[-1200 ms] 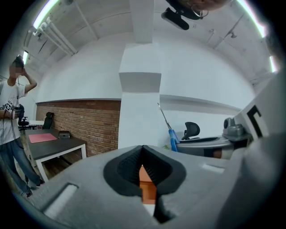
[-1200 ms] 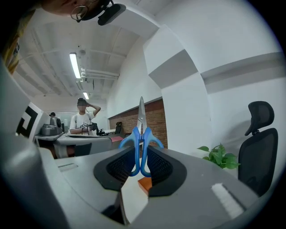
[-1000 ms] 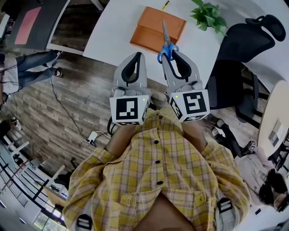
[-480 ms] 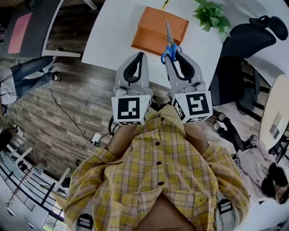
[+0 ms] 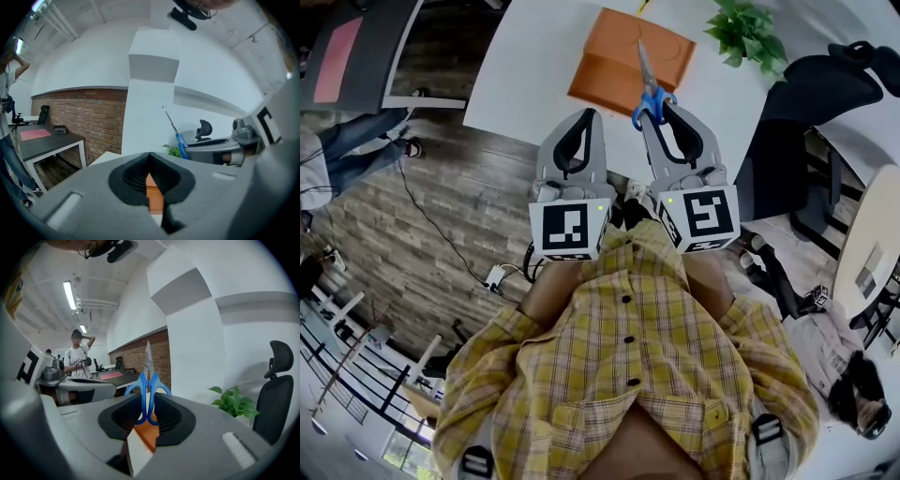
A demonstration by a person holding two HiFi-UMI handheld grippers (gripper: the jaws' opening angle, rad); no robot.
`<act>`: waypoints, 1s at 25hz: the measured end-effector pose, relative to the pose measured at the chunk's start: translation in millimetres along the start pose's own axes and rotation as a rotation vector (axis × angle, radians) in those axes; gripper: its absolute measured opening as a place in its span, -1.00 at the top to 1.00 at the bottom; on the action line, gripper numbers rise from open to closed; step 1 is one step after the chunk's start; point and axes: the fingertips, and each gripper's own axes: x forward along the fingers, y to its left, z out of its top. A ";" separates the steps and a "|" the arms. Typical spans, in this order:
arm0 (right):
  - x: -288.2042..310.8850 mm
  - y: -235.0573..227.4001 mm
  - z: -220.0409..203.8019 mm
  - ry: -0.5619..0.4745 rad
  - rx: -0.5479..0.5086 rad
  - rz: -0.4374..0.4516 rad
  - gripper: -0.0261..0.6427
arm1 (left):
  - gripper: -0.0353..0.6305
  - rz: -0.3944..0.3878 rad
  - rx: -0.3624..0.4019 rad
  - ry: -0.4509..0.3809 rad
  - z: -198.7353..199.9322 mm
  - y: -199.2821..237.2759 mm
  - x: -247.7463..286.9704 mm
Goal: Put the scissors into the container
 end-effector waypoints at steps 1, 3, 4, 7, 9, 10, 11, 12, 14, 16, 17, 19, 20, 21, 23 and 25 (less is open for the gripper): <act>3.2 -1.8 -1.7 0.009 -0.013 0.005 0.65 | 0.89 0.006 -0.005 0.006 -2.5 1.0 3.0; 10.3 -5.7 -6.6 0.029 -0.039 0.015 0.65 | 0.89 0.016 -0.011 0.020 -8.0 1.9 9.0; 13.4 -7.5 -10.0 0.042 -0.050 0.020 0.65 | 0.89 0.018 -0.013 0.028 -10.9 1.4 11.5; 21.8 -11.4 -19.3 0.078 -0.085 0.036 0.65 | 0.89 0.023 -0.018 0.049 -18.3 -0.5 17.3; 27.6 -13.4 -24.7 0.097 -0.100 0.046 0.65 | 0.89 0.028 -0.024 0.060 -23.3 0.2 21.0; 30.6 -14.8 -27.6 0.105 -0.103 0.052 0.65 | 0.89 0.031 -0.026 0.065 -25.9 0.9 23.1; 33.5 -16.4 -30.9 0.114 -0.105 0.056 0.65 | 0.89 0.033 -0.026 0.068 -28.4 1.6 25.4; 36.3 -18.2 -34.4 0.124 -0.107 0.060 0.65 | 0.89 0.035 -0.026 0.070 -30.6 2.1 27.7; 40.3 -21.2 -42.5 0.148 -0.118 0.067 0.65 | 0.89 0.037 -0.028 0.077 -34.8 2.1 30.9; 43.1 -23.1 -51.5 0.178 -0.135 0.076 0.65 | 0.89 0.038 -0.031 0.084 -38.3 0.9 32.7; 44.7 -24.0 -55.8 0.192 -0.146 0.081 0.65 | 0.89 0.038 -0.032 0.087 -39.7 0.2 33.6; 48.5 -25.8 -64.3 0.220 -0.166 0.092 0.65 | 0.89 0.038 -0.034 0.093 -42.6 -1.5 35.5; 50.3 -26.8 -68.4 0.232 -0.175 0.097 0.65 | 0.89 0.038 -0.035 0.096 -44.3 -2.5 36.4; 51.9 -27.5 -72.4 0.244 -0.182 0.103 0.65 | 0.89 0.037 -0.035 0.100 -46.2 -3.4 37.1; 54.6 -28.4 -79.6 0.264 -0.198 0.114 0.65 | 0.89 0.038 -0.035 0.106 -49.8 -5.1 37.9; 56.7 -29.0 -86.6 0.284 -0.224 0.123 0.65 | 0.89 0.039 -0.036 0.111 -52.5 -6.5 38.4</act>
